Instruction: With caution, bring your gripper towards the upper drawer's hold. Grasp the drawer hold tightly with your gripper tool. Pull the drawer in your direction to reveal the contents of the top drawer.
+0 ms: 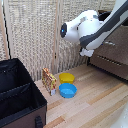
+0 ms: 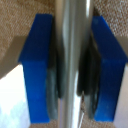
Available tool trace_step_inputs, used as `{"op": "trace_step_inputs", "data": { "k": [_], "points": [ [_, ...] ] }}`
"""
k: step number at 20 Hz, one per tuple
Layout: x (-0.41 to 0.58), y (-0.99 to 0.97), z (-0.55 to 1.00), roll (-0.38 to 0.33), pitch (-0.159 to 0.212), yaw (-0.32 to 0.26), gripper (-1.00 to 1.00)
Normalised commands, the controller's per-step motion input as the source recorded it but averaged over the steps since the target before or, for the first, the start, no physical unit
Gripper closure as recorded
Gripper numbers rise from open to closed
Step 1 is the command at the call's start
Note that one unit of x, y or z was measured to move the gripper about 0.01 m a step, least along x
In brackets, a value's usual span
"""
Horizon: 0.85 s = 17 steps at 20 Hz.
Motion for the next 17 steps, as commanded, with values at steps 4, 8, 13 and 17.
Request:
{"op": "trace_step_inputs", "data": {
  "k": [4, 8, 13, 17],
  "points": [
    [0.091, -0.1, 0.26, 0.001, 0.0, -0.017, -1.0],
    [0.08, -0.14, 0.27, 0.009, 0.0, -0.027, -1.0],
    [0.081, -0.1, 0.22, 0.006, 0.0, -0.006, -1.0],
    [0.11, -0.1, 0.17, 0.022, 0.015, 0.0, -1.0]
  ]
}}
